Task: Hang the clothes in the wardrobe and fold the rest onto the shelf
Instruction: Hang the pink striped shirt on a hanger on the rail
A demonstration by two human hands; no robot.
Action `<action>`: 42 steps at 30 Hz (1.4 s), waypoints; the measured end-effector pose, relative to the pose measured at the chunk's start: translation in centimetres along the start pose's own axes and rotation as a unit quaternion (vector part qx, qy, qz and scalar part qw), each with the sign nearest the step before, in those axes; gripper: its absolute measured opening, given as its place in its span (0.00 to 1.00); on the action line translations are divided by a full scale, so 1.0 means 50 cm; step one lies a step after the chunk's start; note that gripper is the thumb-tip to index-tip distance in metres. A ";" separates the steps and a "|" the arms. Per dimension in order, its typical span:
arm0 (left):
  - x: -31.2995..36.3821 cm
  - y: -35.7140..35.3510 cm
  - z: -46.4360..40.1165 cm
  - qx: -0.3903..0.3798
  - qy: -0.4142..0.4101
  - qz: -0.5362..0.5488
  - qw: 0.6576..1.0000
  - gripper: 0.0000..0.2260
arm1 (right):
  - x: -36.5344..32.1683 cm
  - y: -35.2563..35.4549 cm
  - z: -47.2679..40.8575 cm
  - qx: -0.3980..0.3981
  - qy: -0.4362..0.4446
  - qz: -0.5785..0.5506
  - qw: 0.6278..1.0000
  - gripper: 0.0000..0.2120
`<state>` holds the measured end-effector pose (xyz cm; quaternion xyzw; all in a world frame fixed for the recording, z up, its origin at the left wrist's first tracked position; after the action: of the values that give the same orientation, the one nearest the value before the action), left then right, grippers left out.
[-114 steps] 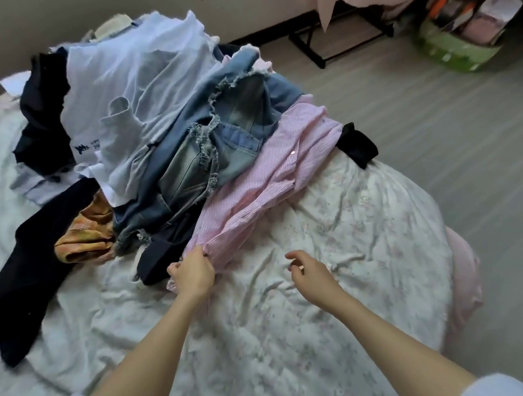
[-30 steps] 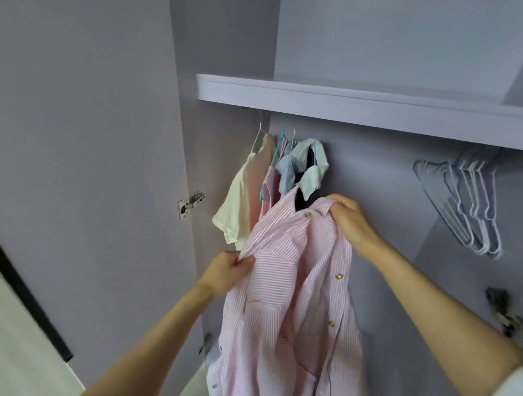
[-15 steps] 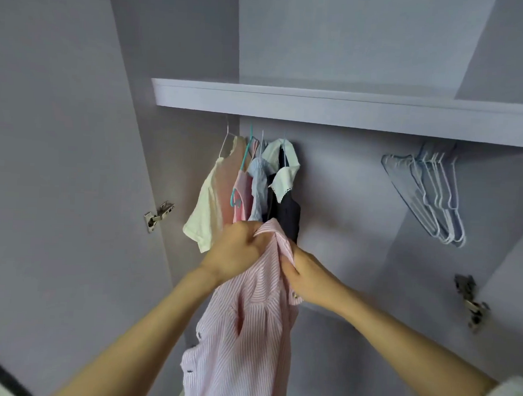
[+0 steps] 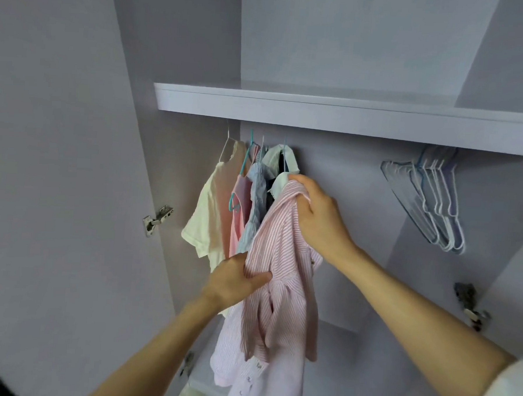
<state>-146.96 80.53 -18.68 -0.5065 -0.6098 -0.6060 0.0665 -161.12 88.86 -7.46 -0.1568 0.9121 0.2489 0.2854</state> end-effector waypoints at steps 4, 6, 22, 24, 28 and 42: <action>0.019 -0.040 -0.022 0.030 0.046 -0.001 0.998 0.19 | 0.036 0.038 -0.007 0.037 -0.024 0.040 0.998 0.19; 0.022 -0.036 -0.055 0.050 0.063 -0.001 0.997 0.17 | 0.084 0.069 -0.006 0.037 -0.046 0.111 0.992 0.19; 0.206 -0.141 -0.238 0.062 0.041 0.135 0.988 0.07 | 0.445 0.232 -0.046 0.062 -0.183 0.479 0.856 0.17; 0.203 -0.147 -0.246 0.065 0.036 0.137 0.988 0.07 | 0.468 0.250 -0.059 0.059 -0.192 0.518 0.832 0.15; 0.191 -0.147 -0.258 0.057 0.034 0.141 0.988 0.08 | 0.506 0.266 -0.086 0.063 -0.187 0.535 0.822 0.13; 0.153 -0.094 -0.268 0.019 0.026 0.130 0.991 0.09 | 0.451 0.196 -0.111 0.156 -0.242 0.363 0.886 0.12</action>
<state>-161.00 74.99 -13.09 -0.5639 -0.5484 -0.5934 0.1705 -185.53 90.71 -13.41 0.2974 0.8349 0.2197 0.4076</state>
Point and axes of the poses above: each hand's wrist, its own z-axis away from the middle knuckle, its own y-axis out of the back of the hand, x = y × z, the point moved 2 cm from there along -z, towards the middle knuckle, and after that the axes turned 11 degrees about x, right-handed, at the moved point
